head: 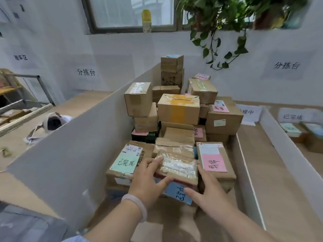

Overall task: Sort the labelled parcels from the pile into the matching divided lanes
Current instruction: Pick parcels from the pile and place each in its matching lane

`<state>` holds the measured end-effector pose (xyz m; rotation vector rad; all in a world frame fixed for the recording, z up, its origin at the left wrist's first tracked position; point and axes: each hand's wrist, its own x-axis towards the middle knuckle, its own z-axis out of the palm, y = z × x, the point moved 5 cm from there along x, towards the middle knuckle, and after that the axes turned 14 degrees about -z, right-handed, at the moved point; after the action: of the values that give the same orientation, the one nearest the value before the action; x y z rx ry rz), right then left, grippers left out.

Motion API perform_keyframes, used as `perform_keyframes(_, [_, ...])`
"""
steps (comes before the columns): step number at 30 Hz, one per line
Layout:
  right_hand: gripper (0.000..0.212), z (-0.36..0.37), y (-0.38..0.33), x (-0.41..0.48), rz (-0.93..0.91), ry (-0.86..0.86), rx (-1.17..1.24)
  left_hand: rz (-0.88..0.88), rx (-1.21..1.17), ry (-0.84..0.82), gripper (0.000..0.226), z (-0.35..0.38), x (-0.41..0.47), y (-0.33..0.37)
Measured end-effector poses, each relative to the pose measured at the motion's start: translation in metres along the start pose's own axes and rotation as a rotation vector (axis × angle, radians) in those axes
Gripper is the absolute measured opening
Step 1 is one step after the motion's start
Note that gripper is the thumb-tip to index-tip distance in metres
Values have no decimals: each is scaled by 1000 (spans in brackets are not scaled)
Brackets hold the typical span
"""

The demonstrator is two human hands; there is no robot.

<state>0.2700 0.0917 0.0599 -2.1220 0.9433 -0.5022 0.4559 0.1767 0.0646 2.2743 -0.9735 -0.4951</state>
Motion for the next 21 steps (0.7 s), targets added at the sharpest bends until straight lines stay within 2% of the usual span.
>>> perform_keyframes(5, [90,0,-10,-10,6,183,114,53,-275,-78,54,-16,7,10])
perform_keyframes(9, [83,1,-11,-14,57,226,326,80,-344,-192,47,-29,15,23])
perform_keyframes(12, [76,0,-18,-18,16,262,457,92,-366,-260,43,-34,20,29])
perform_keyframes(16, [72,-5,-23,-17,34,371,559,58,-497,-353,51,-38,25,39])
perform_keyframes(21, [99,-20,-22,-19,90,569,806,45,-697,-372,89,-42,24,53])
